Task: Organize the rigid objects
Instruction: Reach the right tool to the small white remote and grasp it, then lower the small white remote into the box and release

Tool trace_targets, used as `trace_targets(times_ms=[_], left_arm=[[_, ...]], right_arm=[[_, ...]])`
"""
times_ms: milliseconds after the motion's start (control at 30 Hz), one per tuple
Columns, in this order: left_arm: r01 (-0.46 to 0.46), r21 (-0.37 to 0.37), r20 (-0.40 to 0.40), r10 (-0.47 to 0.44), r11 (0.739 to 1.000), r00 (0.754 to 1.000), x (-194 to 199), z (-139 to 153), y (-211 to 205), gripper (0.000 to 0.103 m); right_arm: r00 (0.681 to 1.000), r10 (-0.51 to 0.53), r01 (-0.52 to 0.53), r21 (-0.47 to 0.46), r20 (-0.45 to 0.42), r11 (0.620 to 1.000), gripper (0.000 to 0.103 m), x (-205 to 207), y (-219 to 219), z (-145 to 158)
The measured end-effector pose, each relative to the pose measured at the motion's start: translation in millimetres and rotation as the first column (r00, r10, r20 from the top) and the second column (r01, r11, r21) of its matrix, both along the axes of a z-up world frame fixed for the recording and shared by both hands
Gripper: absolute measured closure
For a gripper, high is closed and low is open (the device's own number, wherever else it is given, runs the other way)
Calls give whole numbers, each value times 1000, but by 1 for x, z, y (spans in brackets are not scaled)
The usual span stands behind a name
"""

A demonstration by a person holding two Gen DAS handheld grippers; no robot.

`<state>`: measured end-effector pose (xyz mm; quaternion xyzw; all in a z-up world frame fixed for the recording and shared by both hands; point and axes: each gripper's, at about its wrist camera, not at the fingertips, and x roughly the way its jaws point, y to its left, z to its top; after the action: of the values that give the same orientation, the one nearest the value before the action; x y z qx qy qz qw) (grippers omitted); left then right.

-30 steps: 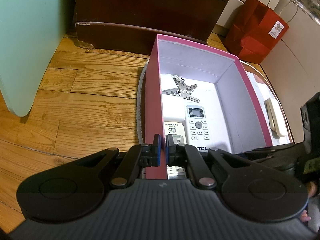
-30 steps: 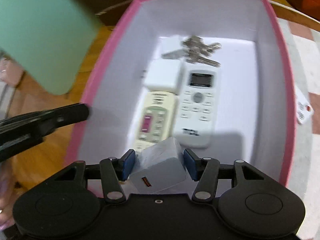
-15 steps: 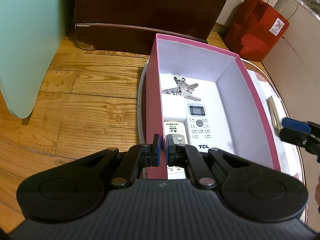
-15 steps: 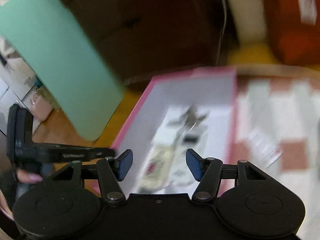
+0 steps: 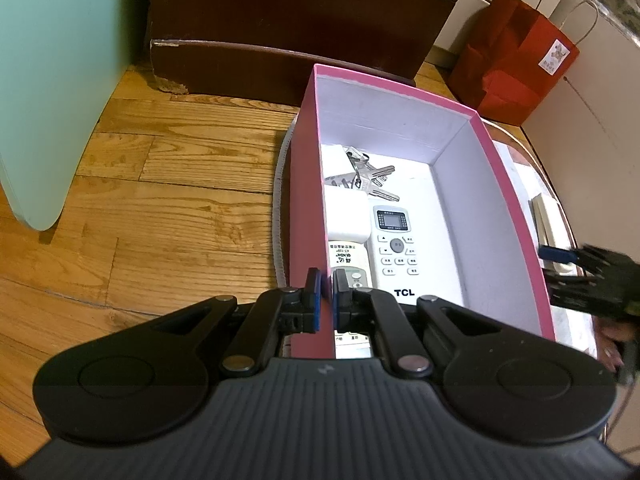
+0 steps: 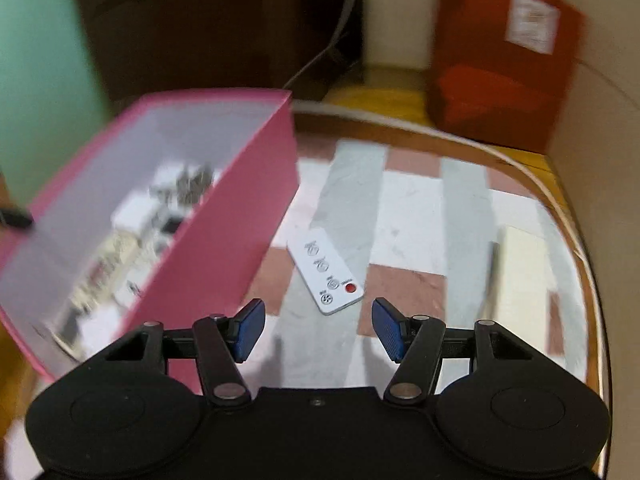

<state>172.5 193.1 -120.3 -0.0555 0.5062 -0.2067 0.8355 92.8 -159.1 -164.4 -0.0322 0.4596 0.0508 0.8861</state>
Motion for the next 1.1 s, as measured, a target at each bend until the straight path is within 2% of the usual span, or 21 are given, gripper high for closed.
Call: trace_targets(times_ms=[100,233,267,433,500,567,633,767,900,1100], left_arm=[[5,19,7,-5,1000,1000,-1,1,-4,99],[5,27,8,-5,1000,1000,-1,1,-5,99],[5,28,8,-5,1000,1000,-1,1,-6,99],[9,35,14,-9,999,1000,-2,0,-8,98],[6,34,13,-7,999,1000,-2,0,-8,98],[5,35,13,-5,999,1000,-3,0,-8,98],[7,38,14,-7,999,1000,-3,0,-8,98],[6,35,13,-6,999,1000,-2,0,-8,98],[6,34,12,-6,999,1000,-2,0,-7,98],[5,31,10,-5,1000,1000,-2,-1,-6,98]], right_arm=[[999,24,-26,-37,-42,999,38,31,-7,-18],[994,14,-14,4,-113,1000,38,68,-19,-36],[992,10,-9,10,-127,1000,34,73,-20,-41],[999,-38,38,-1,-39,999,24,71,-9,-50],[1000,-30,29,-27,-8,999,29,65,-2,-51],[1000,-23,23,-16,-18,1000,50,62,-1,-46],[997,-57,57,-7,-47,998,57,61,-1,-41],[988,-152,153,23,-41,988,57,52,-8,-34],[959,-282,285,116,-41,952,57,33,-21,-23],[943,-332,324,209,2,923,57,10,-29,-3]])
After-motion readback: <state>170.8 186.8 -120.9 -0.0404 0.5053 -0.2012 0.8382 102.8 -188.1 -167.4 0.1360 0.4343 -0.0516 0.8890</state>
